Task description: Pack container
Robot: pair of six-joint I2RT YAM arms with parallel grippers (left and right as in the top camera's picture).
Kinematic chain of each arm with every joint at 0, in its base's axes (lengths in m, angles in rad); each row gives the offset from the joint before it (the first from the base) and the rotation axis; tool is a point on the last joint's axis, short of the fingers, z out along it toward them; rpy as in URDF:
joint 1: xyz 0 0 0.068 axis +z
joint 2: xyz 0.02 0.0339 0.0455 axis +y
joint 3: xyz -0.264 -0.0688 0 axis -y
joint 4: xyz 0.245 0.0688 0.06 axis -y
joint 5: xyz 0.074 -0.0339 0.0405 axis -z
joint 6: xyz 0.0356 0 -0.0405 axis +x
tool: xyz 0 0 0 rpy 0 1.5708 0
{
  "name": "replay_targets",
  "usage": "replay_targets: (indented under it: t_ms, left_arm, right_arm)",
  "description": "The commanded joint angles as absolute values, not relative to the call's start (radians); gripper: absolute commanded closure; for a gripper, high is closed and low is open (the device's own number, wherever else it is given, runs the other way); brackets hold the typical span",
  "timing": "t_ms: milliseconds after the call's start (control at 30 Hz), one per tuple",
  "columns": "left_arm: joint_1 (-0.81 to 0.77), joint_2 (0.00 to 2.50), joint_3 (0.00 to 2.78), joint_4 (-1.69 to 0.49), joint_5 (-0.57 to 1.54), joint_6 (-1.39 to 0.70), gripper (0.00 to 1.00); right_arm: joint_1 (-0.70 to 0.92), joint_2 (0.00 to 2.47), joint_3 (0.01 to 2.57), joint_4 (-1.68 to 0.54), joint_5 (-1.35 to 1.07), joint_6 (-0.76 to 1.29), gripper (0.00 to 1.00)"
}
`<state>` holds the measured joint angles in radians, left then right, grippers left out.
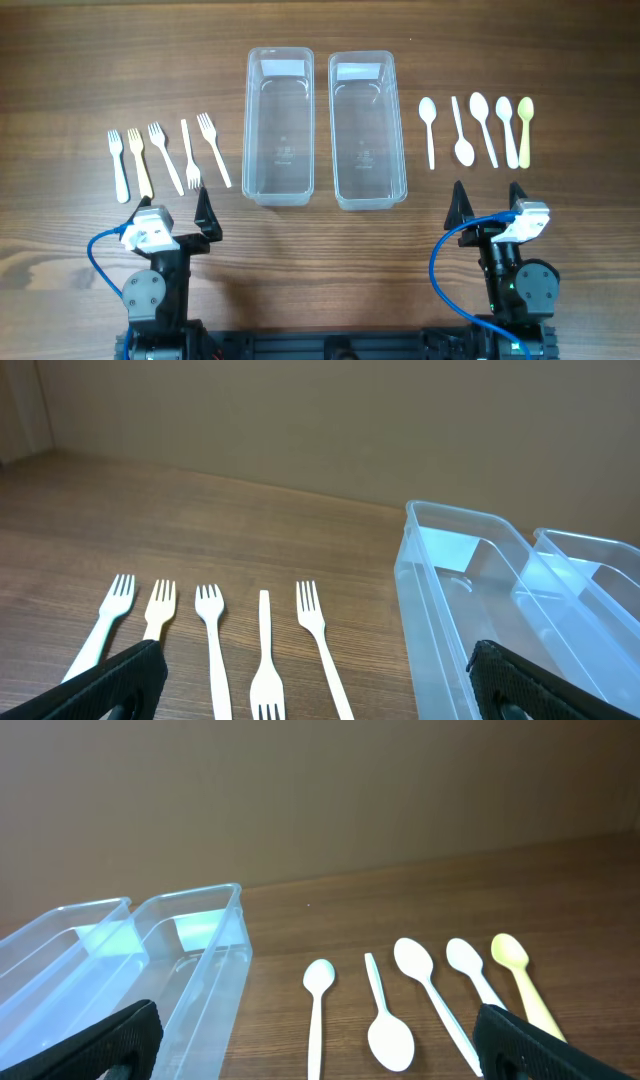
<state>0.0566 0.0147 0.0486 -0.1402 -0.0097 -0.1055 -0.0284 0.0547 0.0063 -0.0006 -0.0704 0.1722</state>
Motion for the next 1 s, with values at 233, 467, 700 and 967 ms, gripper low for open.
replay_targets:
  t_ms: [233, 467, 700, 967]
  left_arm:
    - [0.049, 0.007, 0.036, -0.134, -0.001, -0.082, 0.00]
    - [0.049, 0.007, 0.036, -0.134, -0.001, -0.082, 0.00]
    - [0.049, 0.007, 0.036, -0.134, -0.001, -0.082, 0.00]
    - [0.049, 0.007, 0.036, -0.134, -0.001, -0.082, 0.00]
  right_arm:
    - [-0.032, 0.047, 0.006, 0.002, -0.068, 0.186, 0.00]
    - [-0.032, 0.047, 0.019, 0.104, 0.041, 0.191, 0.00]
    - [-0.032, 0.458, 0.372, 0.094, 0.027, 0.096, 0.00]
    - [-0.032, 1.293, 1.274, -0.486, -0.059, 0.000, 0.00]
